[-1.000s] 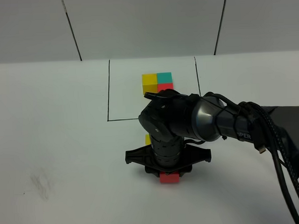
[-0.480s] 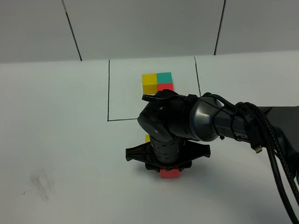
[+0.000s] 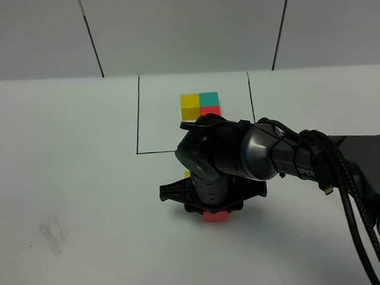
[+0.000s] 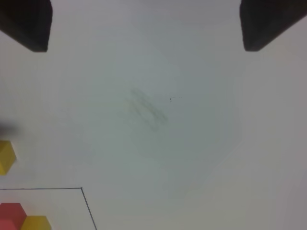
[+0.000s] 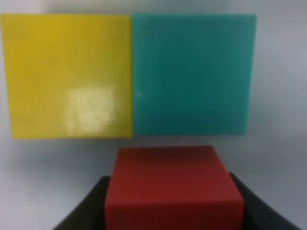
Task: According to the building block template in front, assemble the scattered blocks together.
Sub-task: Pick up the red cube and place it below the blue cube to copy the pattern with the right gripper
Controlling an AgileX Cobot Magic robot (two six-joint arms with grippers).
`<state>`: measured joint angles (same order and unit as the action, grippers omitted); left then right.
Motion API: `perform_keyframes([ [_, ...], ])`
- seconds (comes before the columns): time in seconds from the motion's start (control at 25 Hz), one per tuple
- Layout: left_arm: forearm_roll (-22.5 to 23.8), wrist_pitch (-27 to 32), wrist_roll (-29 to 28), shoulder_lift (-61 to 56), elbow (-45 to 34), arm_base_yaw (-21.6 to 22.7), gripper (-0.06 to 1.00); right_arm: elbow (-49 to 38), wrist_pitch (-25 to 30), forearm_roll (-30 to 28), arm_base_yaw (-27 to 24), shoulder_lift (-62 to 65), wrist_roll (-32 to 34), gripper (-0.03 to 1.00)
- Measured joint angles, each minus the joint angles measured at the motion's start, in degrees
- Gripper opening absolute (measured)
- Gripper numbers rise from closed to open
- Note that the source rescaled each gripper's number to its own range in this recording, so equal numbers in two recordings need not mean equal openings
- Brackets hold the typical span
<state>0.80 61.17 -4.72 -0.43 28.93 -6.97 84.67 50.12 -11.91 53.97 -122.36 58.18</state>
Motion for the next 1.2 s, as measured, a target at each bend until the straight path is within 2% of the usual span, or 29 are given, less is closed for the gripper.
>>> perform_keyframes([
  [0.48, 0.00, 0.00, 0.00, 0.00, 0.00, 0.00, 0.76, 0.46, -0.82, -1.79, -0.08, -0.42, 0.62, 0.01],
  [0.64, 0.00, 0.00, 0.00, 0.00, 0.00, 0.00, 0.76, 2.57, 1.22, -1.72, -0.33, -1.81, 0.56, 0.01],
  [1.2, 0.00, 0.00, 0.00, 0.00, 0.00, 0.00, 0.76, 3.28, 2.86, -1.77, -1.19, -2.20, 0.36, 0.01],
])
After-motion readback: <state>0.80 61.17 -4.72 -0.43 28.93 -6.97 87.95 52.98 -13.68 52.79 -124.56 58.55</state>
